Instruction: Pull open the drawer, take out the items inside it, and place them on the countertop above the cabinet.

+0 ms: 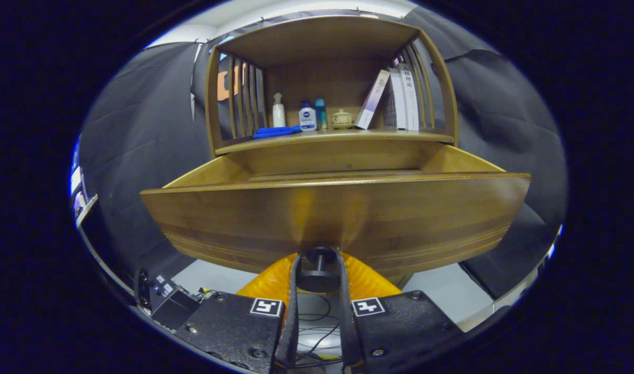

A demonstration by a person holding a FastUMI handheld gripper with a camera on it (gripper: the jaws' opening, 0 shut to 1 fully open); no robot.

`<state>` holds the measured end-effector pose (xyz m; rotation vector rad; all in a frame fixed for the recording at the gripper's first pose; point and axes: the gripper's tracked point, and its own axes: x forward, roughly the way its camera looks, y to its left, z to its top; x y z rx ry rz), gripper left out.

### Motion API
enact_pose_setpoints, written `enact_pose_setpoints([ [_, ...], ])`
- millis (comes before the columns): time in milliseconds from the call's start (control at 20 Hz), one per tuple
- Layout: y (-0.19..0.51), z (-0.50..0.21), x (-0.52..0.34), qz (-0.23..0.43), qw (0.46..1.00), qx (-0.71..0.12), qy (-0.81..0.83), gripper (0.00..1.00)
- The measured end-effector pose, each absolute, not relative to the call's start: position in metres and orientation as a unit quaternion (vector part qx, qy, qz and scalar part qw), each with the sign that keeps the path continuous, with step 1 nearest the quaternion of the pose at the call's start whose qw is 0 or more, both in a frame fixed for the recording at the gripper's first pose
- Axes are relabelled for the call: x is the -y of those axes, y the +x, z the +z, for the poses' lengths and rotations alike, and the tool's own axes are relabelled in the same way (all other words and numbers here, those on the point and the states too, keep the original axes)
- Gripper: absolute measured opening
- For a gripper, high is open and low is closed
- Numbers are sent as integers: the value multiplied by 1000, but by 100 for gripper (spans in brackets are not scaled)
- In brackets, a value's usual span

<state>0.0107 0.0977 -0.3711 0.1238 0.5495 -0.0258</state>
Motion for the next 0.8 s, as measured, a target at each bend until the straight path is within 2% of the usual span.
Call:
enact_pose_setpoints([
  [200,7,-370,-97,-12,953,-295,61,38],
  [250,4,-365,-96,-14,952,-298,61,44],
  [500,-11,-323,-110,41,952,-302,41,54],
  [700,-5,-269,-119,82,949,-293,79,68],
  [750,1,-257,-117,87,949,-291,82,74],
  [800,8,-247,-116,91,950,-288,84,74],
])
